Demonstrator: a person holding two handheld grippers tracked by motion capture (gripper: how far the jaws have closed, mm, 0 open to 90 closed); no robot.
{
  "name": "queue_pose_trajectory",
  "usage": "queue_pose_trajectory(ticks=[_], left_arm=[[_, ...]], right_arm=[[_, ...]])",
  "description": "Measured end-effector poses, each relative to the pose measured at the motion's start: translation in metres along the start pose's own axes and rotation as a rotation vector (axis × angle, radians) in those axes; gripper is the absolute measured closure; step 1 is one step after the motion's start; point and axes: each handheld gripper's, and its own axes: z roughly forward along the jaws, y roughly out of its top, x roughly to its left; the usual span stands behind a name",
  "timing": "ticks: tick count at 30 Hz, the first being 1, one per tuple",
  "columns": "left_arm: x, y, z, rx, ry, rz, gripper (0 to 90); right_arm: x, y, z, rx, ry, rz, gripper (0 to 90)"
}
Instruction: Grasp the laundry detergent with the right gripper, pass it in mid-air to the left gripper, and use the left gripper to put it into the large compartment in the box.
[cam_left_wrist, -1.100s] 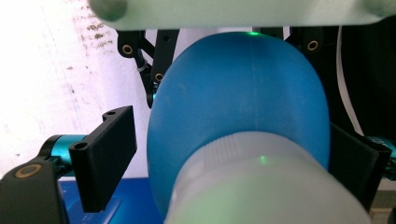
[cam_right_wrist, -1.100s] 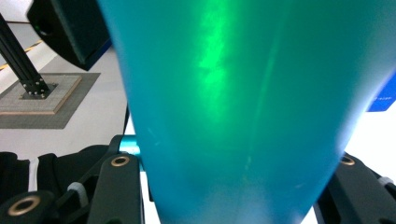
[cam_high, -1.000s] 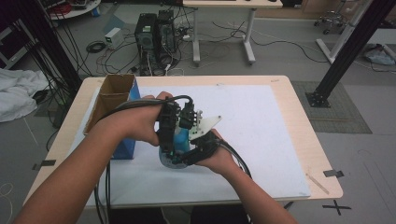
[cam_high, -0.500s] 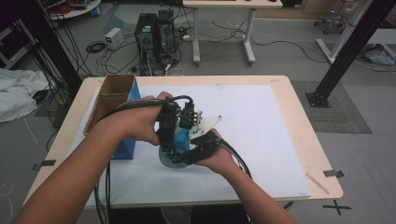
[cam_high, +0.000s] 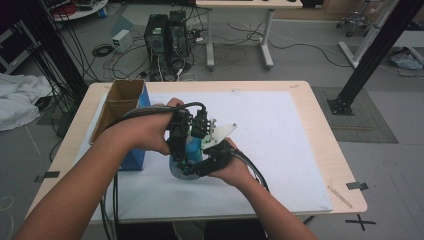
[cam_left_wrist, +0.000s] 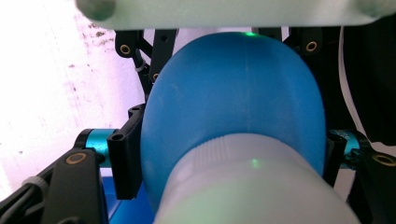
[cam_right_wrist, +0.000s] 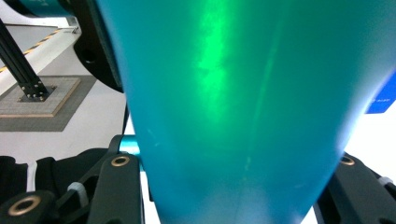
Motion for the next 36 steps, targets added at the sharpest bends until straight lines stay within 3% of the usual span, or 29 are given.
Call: queue_pose_trajectory(ticks=[12, 21, 29, 32, 36], left_arm=[[0.0, 0.0014, -0.0012, 0.01, -0.011, -0.004, 35.7], [-0.0017, 0.0029, -0.0024, 0.016, 0.013, 0.009, 38.9], [-0.0041, 0.0025, -0.0037, 0.029, -0.012, -0.007, 39.9], [-0.003, 0.0017, -0.0042, 0.02, -0.024, -0.01, 40.0], [-0.0017, 0.0017, -0.0056, 0.017, -0.023, -0.009, 39.9]], right_arm=[[-0.0009, -0.0001, 0.0, -0.008, 0.003, -0.006, 47.0], [-0.0005, 0.0001, -0.001, -0.012, 0.006, -0.007, 47.1], [0.0016, 0.0012, 0.0003, -0.014, 0.02, -0.014, 46.5], [0.003, 0.0025, 0.0001, -0.016, 0.043, -0.004, 45.2], [0.0047, 0.0039, -0.0024, -0.007, 0.02, -0.012, 37.0]])
